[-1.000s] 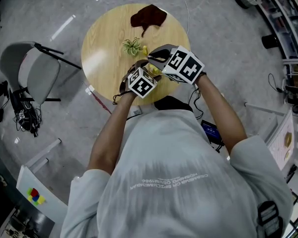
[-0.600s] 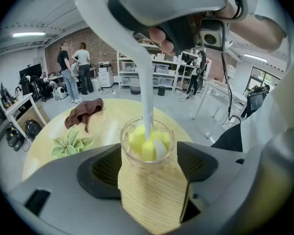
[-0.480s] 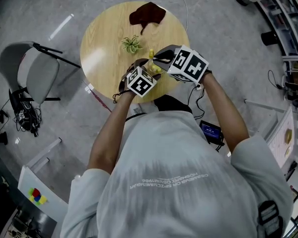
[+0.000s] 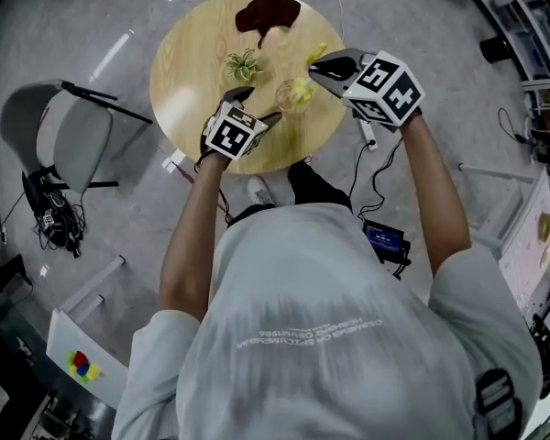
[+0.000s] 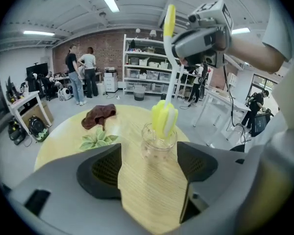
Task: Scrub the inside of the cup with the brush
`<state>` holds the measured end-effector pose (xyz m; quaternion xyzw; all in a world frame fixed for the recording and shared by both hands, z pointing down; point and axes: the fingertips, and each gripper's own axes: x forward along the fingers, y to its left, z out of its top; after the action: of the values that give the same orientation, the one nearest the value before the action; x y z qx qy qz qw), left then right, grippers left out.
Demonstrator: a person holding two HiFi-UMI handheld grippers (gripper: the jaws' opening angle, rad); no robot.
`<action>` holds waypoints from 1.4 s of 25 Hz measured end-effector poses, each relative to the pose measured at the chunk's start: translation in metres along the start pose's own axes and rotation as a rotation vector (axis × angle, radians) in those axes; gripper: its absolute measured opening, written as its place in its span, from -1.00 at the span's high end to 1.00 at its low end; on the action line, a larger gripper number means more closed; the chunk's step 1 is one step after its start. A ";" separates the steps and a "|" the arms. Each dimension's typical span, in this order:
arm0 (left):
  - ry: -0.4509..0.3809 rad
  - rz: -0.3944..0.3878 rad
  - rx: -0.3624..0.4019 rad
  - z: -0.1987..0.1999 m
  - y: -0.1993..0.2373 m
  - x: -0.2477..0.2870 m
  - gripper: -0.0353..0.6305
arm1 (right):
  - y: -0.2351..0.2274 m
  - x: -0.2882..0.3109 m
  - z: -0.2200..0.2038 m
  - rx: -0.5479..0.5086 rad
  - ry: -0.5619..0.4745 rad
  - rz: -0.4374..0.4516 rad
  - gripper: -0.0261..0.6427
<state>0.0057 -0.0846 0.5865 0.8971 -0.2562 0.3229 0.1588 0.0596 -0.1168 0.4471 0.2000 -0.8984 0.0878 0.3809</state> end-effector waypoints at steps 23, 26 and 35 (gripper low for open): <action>-0.622 0.347 0.255 0.203 0.019 -0.264 0.78 | 0.005 -0.164 0.069 0.064 -0.414 -0.691 0.76; -0.635 0.344 0.316 0.212 0.009 -0.281 0.78 | 0.012 -0.170 0.081 0.057 -0.438 -0.702 0.76; -0.630 0.316 0.401 0.216 0.003 -0.288 0.78 | 0.017 -0.166 0.097 0.047 -0.462 -0.693 0.76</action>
<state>-0.0785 -0.0819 0.2369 0.9149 -0.3592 0.0963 -0.1571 0.0942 -0.0833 0.2607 0.5133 -0.8377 -0.0724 0.1717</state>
